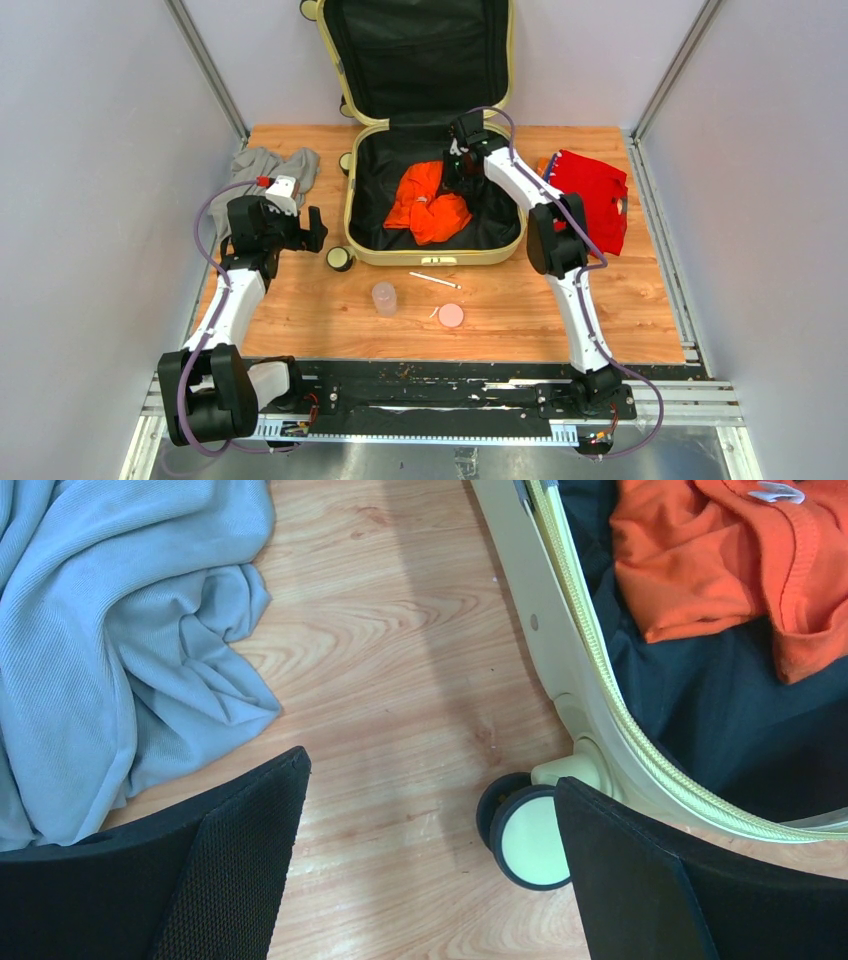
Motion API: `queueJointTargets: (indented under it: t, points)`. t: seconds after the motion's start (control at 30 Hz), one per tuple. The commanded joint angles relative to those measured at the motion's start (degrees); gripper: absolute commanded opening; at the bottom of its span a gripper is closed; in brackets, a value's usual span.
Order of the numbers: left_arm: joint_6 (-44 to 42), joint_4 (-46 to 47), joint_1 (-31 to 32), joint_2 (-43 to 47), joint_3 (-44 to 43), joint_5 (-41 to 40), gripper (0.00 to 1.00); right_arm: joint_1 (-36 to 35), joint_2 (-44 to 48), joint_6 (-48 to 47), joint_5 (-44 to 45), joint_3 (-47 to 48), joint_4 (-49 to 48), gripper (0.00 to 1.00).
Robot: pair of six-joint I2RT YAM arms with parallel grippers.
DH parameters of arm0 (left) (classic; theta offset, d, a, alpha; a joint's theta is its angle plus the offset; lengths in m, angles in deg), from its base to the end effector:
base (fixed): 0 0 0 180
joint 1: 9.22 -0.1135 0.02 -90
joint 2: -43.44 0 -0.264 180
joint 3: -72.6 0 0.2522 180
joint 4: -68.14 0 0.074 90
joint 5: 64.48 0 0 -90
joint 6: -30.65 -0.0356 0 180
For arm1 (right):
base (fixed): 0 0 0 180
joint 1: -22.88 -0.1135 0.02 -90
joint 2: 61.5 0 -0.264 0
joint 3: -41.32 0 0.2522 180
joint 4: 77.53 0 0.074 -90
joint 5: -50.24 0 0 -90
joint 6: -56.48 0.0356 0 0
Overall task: Pack the luggage
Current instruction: Place the clothes in the luggage.
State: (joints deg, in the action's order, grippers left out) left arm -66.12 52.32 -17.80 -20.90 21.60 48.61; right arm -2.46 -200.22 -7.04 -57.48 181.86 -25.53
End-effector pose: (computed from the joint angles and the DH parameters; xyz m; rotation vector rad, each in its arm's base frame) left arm 0.2436 0.0226 0.2413 0.2114 2.0339 -0.2518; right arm 0.4830 0.2407 0.2128 -0.1183 2.5447 0.7591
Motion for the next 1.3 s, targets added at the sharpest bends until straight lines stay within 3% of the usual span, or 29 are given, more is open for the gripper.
queueJointTargets:
  t: [0.0,0.2,0.3,0.53,0.77,1.03,1.27]
  points:
    - [-0.3,1.0,-0.5,-0.1,-0.2,0.0,1.00,-0.1,2.0,1.6,9.5,0.8,5.6,0.05]
    - [-0.1,1.1,-0.5,-0.3,-0.3,0.5,1.00,0.0,3.9,1.0,17.3,0.9,9.9,0.11]
    - [0.1,1.1,-0.5,-0.1,-0.3,0.8,1.00,-0.1,5.8,0.8,21.7,0.0,11.0,0.20]
    - [0.7,1.0,-0.5,0.2,-0.6,1.4,1.00,-1.0,8.4,0.6,29.6,2.3,14.7,0.67]
    - [1.7,0.6,-0.5,0.2,-1.4,1.8,1.00,-10.1,9.7,-4.4,41.8,9.6,14.1,0.95]
    - [2.2,-1.3,-0.6,-1.2,-3.5,1.4,1.00,-15.5,1.1,-1.6,36.7,16.3,11.4,1.00]
    - [1.6,-2.1,-0.6,-0.7,-3.5,1.2,1.00,-15.5,-5.1,-1.1,34.0,15.5,4.9,0.87]
